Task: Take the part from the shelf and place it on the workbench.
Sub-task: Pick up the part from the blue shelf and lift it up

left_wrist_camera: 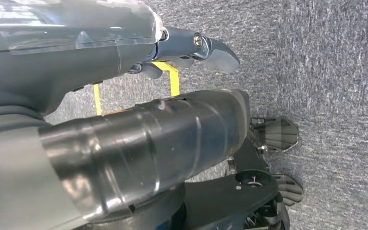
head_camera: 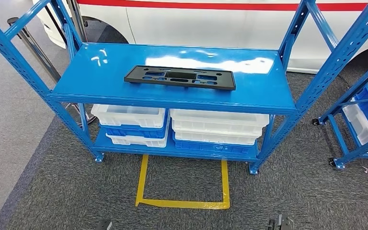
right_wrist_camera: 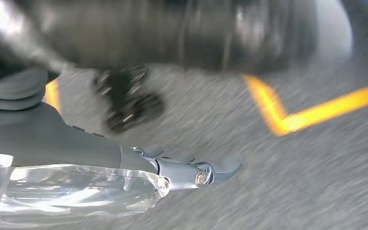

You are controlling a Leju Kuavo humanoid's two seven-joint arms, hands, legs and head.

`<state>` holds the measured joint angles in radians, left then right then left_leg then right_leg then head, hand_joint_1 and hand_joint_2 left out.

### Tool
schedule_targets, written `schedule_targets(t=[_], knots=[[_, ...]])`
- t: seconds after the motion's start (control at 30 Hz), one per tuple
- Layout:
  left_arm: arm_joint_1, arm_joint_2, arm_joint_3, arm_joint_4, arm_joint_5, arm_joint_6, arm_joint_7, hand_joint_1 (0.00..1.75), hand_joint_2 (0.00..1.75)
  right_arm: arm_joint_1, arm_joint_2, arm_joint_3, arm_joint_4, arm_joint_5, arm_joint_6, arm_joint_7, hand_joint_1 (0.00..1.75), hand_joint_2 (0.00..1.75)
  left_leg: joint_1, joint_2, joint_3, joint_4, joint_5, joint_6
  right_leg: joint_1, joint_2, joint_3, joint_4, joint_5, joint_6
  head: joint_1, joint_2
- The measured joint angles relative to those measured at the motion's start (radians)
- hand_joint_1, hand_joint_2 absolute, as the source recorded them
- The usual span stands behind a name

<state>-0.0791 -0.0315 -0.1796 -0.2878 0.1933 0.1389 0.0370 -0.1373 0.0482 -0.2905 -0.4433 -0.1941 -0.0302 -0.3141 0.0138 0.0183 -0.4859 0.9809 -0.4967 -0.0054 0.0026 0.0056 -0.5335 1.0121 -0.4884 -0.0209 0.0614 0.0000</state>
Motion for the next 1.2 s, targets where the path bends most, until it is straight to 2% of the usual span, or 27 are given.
schedule_targets(t=[0.27,0.4,0.5,0.57,0.63,0.67,0.7,0.73,0.77,0.8,0.83,0.87,0.9,0.97,1.03,1.1,1.17,1.2], knots=[[-0.013,-0.006,-0.021,0.007,0.011,0.009,-0.001,0.00,0.00,0.009,0.003,0.095,-0.227,-0.078,0.136,-0.023,0.00,1.75,-0.001,0.000,-0.002,0.006,-0.002,0.002,-0.003,0.000,-0.002,0.001,0.001,0.002,0.000,0.000],[-0.017,-0.006,-0.027,0.011,0.012,0.015,-0.001,0.00,0.00,0.020,0.004,0.180,-0.339,-0.109,0.185,-0.035,0.00,0.00,-0.003,0.000,-0.008,0.012,-0.003,0.008,-0.005,0.000,-0.004,0.002,0.003,0.006,0.000,0.000],[-0.021,-0.010,-0.032,0.012,0.012,0.018,-0.002,0.00,0.00,0.024,0.002,0.246,-0.424,-0.129,0.211,-0.040,0.00,0.00,0.001,0.002,-0.005,-0.004,0.007,0.017,-0.003,0.000,-0.004,-0.002,0.005,0.016,0.000,0.000],[-0.024,-0.016,-0.037,0.013,0.014,0.021,-0.003,0.00,0.00,0.026,-0.003,0.297,-0.483,-0.140,0.223,-0.041,0.00,0.00,0.009,0.006,0.003,-0.029,0.023,0.026,0.000,0.000,-0.024,0.038,-0.021,0.024,0.002,0.000],[-0.025,-0.020,-0.043,0.015,0.018,0.023,-0.004,0.00,0.00,0.029,-0.008,0.350,-0.535,-0.149,0.231,-0.041,0.00,0.00,0.013,0.010,0.006,-0.038,0.029,0.030,-0.007,0.000,-0.088,0.157,-0.076,0.035,0.003,0.000],[-0.026,-0.022,-0.045,0.016,0.020,0.026,-0.004,0.00,0.00,0.032,-0.010,0.375,-0.559,-0.153,0.235,-0.040,0.00,0.00,0.014,0.011,0.005,-0.037,0.029,0.029,-0.013,-0.001,-0.124,0.220,-0.095,0.040,0.003,0.000],[-0.026,-0.023,-0.047,0.018,0.021,0.028,-0.004,0.00,0.00,0.037,-0.012,0.400,-0.584,-0.157,0.238,-0.039,0.00,0.00,0.016,0.011,0.005,-0.035,0.027,0.027,-0.020,-0.001,-0.150,0.261,-0.098,0.046,0.003,0.000],[-0.026,-0.026,-0.049,0.019,0.023,0.031,-0.004,0.00,0.00,0.040,-0.015,0.425,-0.609,-0.162,0.242,-0.037,0.00,0.00,0.020,0.010,0.005,-0.031,0.023,0.022,-0.026,-0.001,-0.159,0.263,-0.079,0.052,0.003,0.000],[-0.026,-0.027,-0.050,0.020,0.025,0.033,-0.004,0.00,0.00,0.043,-0.019,0.450,-0.634,-0.166,0.243,-0.035,0.00,0.00,0.024,0.009,0.006,-0.026,0.018,0.016,-0.032,-0.003,-0.151,0.233,-0.045,0.059,0.003,0.000],[-0.026,-0.029,-0.051,0.021,0.027,0.035,-0.004,0.00,0.00,0.044,-0.024,0.479,-0.662,-0.171,0.243,-0.031,0.00,0.00,0.030,0.009,0.007,-0.017,0.010,0.007,-0.038,-0.006,-0.126,0.168,-0.005,0.067,0.003,0.000],[-0.027,-0.029,-0.052,0.023,0.029,0.037,-0.004,0.00,0.00,0.043,-0.028,0.508,-0.687,-0.175,0.241,-0.026,0.00,0.00,0.032,0.008,0.004,-0.007,0.000,-0.004,-0.040,-0.010,-0.103,0.110,0.022,0.073,0.005,0.000],[-0.028,-0.030,-0.052,0.024,0.032,0.040,-0.004,0.00,0.00,0.042,-0.031,0.535,-0.711,-0.179,0.237,-0.020,0.00,0.00,0.033,0.008,0.001,0.004,-0.008,-0.015,-0.040,-0.013,-0.085,0.068,0.036,0.072,0.007,0.000],[-0.029,-0.030,-0.053,0.025,0.035,0.043,-0.003,0.00,0.00,0.044,-0.035,0.564,-0.738,-0.184,0.229,-0.011,0.00,0.00,0.032,0.008,-0.002,0.012,-0.015,-0.024,-0.039,-0.014,-0.077,0.044,0.038,0.065,0.008,0.000],[-0.030,-0.030,-0.053,0.028,0.043,0.049,0.000,0.00,0.00,0.051,-0.045,0.612,-0.786,-0.195,0.208,0.007,0.00,0.00,0.030,0.010,-0.004,0.015,-0.017,-0.034,-0.034,-0.011,-0.084,0.049,0.029,0.040,0.007,0.000],[-0.030,-0.032,-0.053,0.030,0.053,0.054,0.004,0.00,0.00,0.056,-0.058,0.656,-0.834,-0.206,0.185,0.024,0.00,0.00,0.034,0.008,-0.006,0.023,-0.029,-0.038,-0.032,-0.007,-0.085,0.051,0.027,0.021,0.005,0.000],[-0.031,-0.033,-0.053,0.031,0.062,0.056,0.009,0.00,0.00,0.055,-0.070,0.697,-0.878,-0.215,0.163,0.036,0.00,0.00,0.033,0.001,-0.042,0.099,-0.075,-0.036,-0.029,-0.005,-0.082,0.049,0.026,0.007,0.004,0.000],[-0.031,-0.033,-0.053,0.032,0.070,0.059,0.014,0.00,0.00,0.055,-0.078,0.725,-0.907,-0.220,0.145,0.045,0.00,0.00,0.026,-0.005,-0.111,0.228,-0.129,-0.029,-0.021,-0.004,-0.081,0.049,0.024,-0.002,0.003,0.000],[-0.029,-0.033,-0.053,0.033,0.073,0.061,0.016,0.00,0.00,0.056,-0.083,0.738,-0.917,-0.220,0.138,0.048,0.00,0.00,0.023,-0.007,-0.147,0.290,-0.146,-0.025,-0.015,-0.002,-0.080,0.049,0.024,-0.005,0.003,0.000]])
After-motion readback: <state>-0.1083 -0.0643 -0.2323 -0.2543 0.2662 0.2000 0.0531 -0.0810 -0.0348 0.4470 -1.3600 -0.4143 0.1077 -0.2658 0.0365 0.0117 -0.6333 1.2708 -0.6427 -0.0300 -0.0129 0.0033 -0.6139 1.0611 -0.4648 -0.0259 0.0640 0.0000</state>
